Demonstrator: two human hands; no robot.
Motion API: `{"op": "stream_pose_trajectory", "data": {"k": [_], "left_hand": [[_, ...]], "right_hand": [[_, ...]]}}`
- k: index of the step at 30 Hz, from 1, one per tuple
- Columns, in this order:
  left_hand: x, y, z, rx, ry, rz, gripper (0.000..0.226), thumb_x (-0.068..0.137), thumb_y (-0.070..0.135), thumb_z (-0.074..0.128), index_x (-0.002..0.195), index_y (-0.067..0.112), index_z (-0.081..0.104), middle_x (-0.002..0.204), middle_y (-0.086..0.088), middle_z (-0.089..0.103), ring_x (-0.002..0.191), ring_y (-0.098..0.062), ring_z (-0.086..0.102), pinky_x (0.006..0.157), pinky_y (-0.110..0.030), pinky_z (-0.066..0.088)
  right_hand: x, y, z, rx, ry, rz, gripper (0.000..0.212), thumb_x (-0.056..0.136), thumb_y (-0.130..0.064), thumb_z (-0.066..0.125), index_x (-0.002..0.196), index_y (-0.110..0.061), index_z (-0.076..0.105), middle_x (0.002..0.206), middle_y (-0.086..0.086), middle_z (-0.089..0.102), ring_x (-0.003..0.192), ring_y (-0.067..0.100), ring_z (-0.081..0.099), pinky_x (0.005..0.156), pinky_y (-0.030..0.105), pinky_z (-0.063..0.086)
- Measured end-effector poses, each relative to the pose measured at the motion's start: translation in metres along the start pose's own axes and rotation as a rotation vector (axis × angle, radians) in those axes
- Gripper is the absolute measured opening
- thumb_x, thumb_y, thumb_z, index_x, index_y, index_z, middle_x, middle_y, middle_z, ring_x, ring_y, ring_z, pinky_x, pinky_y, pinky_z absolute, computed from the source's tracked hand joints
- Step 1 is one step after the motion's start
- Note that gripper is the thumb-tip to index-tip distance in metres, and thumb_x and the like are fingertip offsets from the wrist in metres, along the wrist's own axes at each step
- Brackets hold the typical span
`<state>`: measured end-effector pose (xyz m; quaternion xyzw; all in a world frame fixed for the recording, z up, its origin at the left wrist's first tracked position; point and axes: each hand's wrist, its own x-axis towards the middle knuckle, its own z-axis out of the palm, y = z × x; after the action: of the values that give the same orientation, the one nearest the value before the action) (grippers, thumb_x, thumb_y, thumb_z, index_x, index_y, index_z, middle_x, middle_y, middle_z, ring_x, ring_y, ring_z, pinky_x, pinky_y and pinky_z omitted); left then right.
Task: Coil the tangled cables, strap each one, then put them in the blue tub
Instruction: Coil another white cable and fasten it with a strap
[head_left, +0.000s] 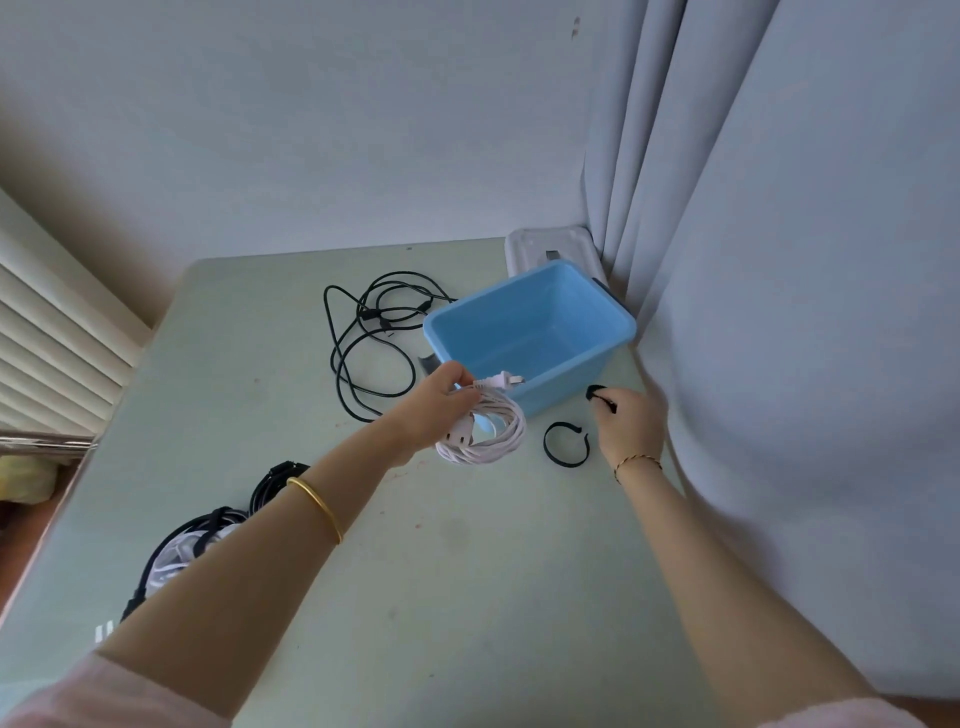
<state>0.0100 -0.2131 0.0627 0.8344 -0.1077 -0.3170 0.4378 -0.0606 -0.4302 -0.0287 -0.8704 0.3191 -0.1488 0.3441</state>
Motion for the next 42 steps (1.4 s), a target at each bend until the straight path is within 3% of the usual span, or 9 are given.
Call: {"op": "stream_pose_trajectory", "data": {"k": [5,9,12,15,22,26,32,38,42], "left_hand": [[-0.013,0.001,-0.002,0.005,0.032,0.007,0.007,0.098,0.02,0.045,0.09,0.021,0.046,0.087,-0.009,0.054,0.073,-0.021,0.048,0.068,-0.034,0.041],[-0.021,-0.001,-0.009,0.002,0.069,-0.004,0.004,0.098,0.022,0.045,0.094,0.02,0.046,0.088,-0.009,0.057,0.071,-0.02,0.05,0.065,-0.032,0.041],[-0.027,0.0,-0.014,-0.004,0.094,0.005,0.004,0.098,0.022,0.045,0.095,0.02,0.046,0.084,-0.006,0.055,0.068,-0.018,0.049,0.062,-0.03,0.041],[-0.031,0.003,-0.017,0.025,0.094,0.011,0.003,0.097,0.023,0.045,0.096,0.02,0.047,0.09,-0.009,0.059,0.075,-0.021,0.053,0.066,-0.032,0.042],[-0.039,0.013,-0.02,0.182,0.089,0.073,0.012,0.098,0.022,0.042,0.106,0.013,0.047,0.077,0.0,0.048,0.065,-0.013,0.041,0.056,-0.023,0.033],[-0.042,0.018,-0.019,0.221,0.069,0.099,0.016,0.097,0.023,0.046,0.106,0.01,0.049,0.09,-0.004,0.053,0.076,-0.015,0.044,0.063,-0.025,0.035],[-0.045,0.024,-0.018,0.354,0.043,0.099,0.02,0.097,0.024,0.044,0.113,0.013,0.049,0.11,-0.013,0.061,0.097,-0.028,0.058,0.085,-0.04,0.046],[-0.046,0.028,-0.016,0.474,0.042,0.128,0.016,0.098,0.018,0.039,0.111,0.012,0.046,0.099,-0.013,0.059,0.081,-0.023,0.051,0.066,-0.03,0.039],[-0.048,0.029,-0.015,0.482,0.025,0.125,0.021,0.097,0.016,0.037,0.116,0.011,0.047,0.1,-0.017,0.06,0.081,-0.023,0.05,0.066,-0.029,0.038]], "right_hand": [[-0.031,-0.056,-0.04,0.158,-0.141,-0.271,0.019,0.09,-0.014,0.059,0.101,-0.012,0.073,0.082,0.002,0.072,0.073,0.019,0.063,0.068,0.032,0.05],[-0.046,-0.101,-0.069,0.18,-0.393,-0.45,0.012,0.089,-0.013,0.06,0.092,-0.012,0.072,0.072,-0.015,0.061,0.064,-0.005,0.055,0.059,0.008,0.04],[-0.054,-0.122,-0.075,0.057,-0.666,-0.542,0.007,0.084,-0.014,0.067,0.088,-0.015,0.073,0.073,-0.016,0.061,0.063,-0.007,0.054,0.061,0.007,0.039],[-0.056,-0.132,-0.073,-0.122,-0.802,-0.616,0.009,0.084,-0.018,0.067,0.091,-0.02,0.073,0.08,-0.016,0.062,0.074,-0.003,0.056,0.072,0.012,0.043],[-0.048,-0.162,-0.079,-0.504,-0.772,-0.784,0.017,0.092,-0.02,0.053,0.1,-0.024,0.068,0.086,-0.011,0.052,0.085,0.011,0.05,0.064,0.026,0.037],[-0.049,-0.173,-0.078,-0.651,-0.717,-0.862,0.019,0.092,-0.021,0.052,0.1,-0.027,0.068,0.092,-0.006,0.06,0.087,0.018,0.057,0.063,0.027,0.039],[-0.051,-0.178,-0.076,-0.726,-0.579,-0.936,0.016,0.092,-0.022,0.054,0.101,-0.024,0.068,0.096,0.002,0.057,0.078,0.02,0.05,0.05,0.024,0.026],[-0.046,-0.17,-0.074,-0.674,-0.678,-0.877,0.015,0.09,-0.023,0.056,0.098,-0.025,0.069,0.092,0.0,0.057,0.081,0.021,0.054,0.052,0.023,0.028],[-0.047,-0.167,-0.071,-0.652,-0.683,-0.895,0.016,0.09,-0.023,0.057,0.098,-0.026,0.07,0.091,-0.003,0.054,0.083,0.021,0.055,0.055,0.025,0.03]]}}
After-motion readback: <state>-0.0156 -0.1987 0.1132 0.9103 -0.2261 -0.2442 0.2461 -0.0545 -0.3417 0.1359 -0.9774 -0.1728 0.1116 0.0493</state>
